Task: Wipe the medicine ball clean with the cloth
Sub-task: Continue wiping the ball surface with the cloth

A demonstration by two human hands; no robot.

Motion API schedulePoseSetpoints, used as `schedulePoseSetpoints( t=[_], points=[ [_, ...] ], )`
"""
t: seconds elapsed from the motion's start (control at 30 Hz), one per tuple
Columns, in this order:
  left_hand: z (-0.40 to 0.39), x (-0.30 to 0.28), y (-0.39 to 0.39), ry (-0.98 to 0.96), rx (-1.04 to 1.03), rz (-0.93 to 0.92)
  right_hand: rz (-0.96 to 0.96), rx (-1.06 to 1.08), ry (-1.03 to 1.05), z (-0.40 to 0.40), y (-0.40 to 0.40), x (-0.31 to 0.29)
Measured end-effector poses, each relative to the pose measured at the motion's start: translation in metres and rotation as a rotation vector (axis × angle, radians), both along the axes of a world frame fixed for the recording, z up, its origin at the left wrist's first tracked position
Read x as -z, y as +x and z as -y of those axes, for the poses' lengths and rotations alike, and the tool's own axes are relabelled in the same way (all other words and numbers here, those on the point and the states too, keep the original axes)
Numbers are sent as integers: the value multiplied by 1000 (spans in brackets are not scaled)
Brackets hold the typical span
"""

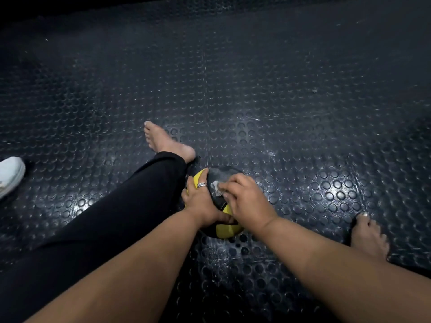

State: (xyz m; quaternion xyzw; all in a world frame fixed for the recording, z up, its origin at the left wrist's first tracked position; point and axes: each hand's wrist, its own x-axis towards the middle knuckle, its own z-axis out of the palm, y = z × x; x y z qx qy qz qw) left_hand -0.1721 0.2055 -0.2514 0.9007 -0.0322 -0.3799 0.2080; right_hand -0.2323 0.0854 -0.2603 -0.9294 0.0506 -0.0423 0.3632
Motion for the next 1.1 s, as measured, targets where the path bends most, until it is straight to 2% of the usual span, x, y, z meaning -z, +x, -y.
schedulePoseSetpoints(
  t=[0.07, 0.17, 0.27, 0.37, 0.43, 0.5, 0.53, 0.63, 0.67, 0.73, 0.8, 0.87, 0.93, 1.0, 1.03, 1.1],
  points=[
    [1, -2, 0, -6, -2, -9, -20, 131, 51, 2, 5, 1],
    [9, -3, 2, 4, -6, -26, -156, 310, 130, 10, 21, 2],
    [14, -1, 0, -8, -24, -25, -239, 411, 118, 22, 31, 3],
    [13, 0, -2, -11, -38, -28, -159, 257, 12, 14, 15, 1],
    [9, -1, -1, -19, -43, -33, -56, 82, -2, 8, -3, -3],
    [8, -1, 1, -30, -45, -33, -5, -1, -31, 14, -10, 2],
    [9, -1, 1, -36, -44, -35, -28, 34, -19, 20, -7, 5],
    [11, -1, -2, -36, -41, -39, -244, 390, 103, 32, 9, 11],
    [11, -2, -2, -28, -40, -35, -294, 434, 94, 32, 10, 11],
    [8, -2, -1, -27, -37, -27, -233, 342, 85, 24, 5, 6],
    [6, -2, 2, -43, -47, -39, -108, 143, 99, 11, -9, 0],
    [7, -2, 4, -40, -43, -45, -80, 47, 67, 13, -12, 3],
    [12, -2, 3, -22, -38, -33, -124, 182, 86, 25, -1, 6],
    [15, -2, 3, -1, -36, -26, -262, 387, 134, 34, 12, 8],
    [15, -2, 3, 2, -38, -28, -310, 425, 132, 34, 15, 7],
    [14, -1, 5, -11, -42, -34, -279, 395, 131, 25, 13, 2]
  ],
)
